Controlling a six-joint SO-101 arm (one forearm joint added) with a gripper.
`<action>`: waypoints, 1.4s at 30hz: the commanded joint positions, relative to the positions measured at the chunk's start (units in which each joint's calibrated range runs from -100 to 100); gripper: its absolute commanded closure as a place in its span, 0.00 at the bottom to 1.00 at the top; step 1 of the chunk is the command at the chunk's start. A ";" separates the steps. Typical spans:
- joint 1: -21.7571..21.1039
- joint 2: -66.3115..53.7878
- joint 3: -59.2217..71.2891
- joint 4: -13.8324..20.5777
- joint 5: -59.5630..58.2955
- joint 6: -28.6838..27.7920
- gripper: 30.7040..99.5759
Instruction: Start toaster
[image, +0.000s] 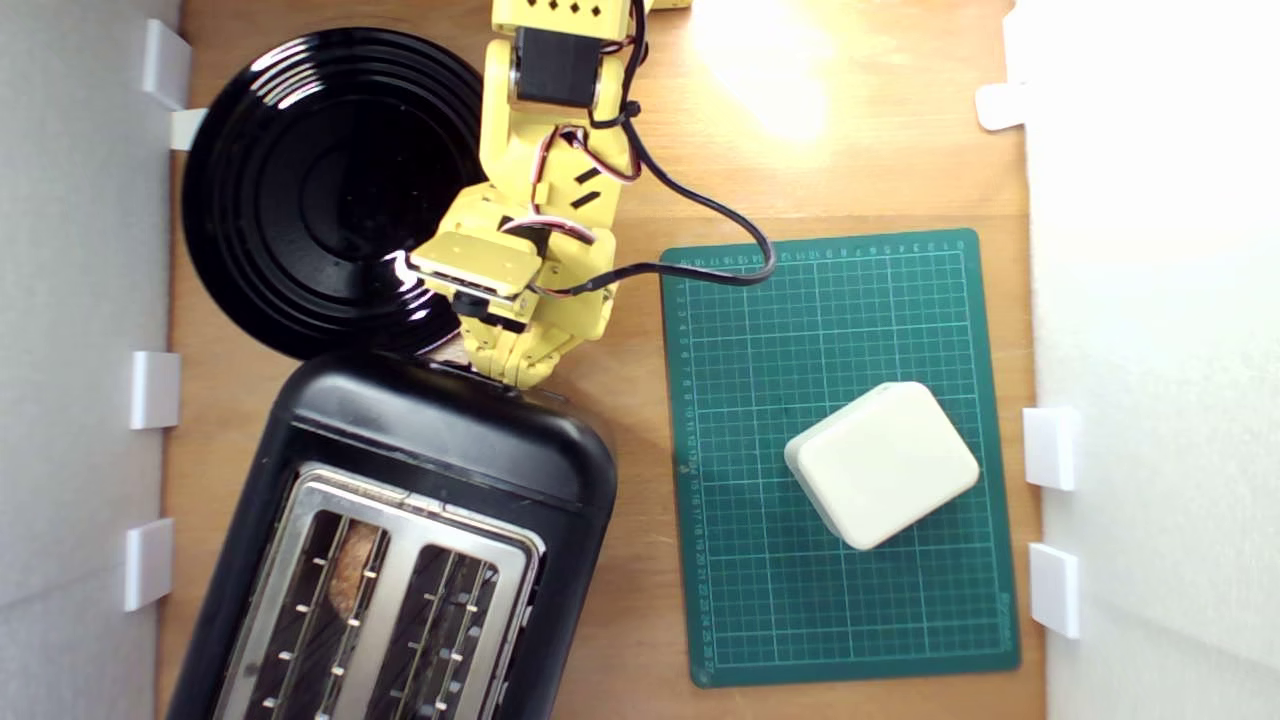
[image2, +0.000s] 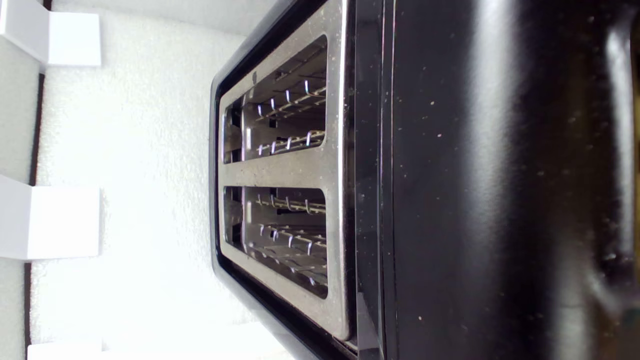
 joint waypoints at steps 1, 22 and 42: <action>0.09 8.71 1.12 -0.02 -3.63 0.29 0.99; 0.96 9.79 2.12 -0.20 -3.80 -0.03 0.99; 0.64 8.54 -9.70 -0.30 14.61 -1.44 0.99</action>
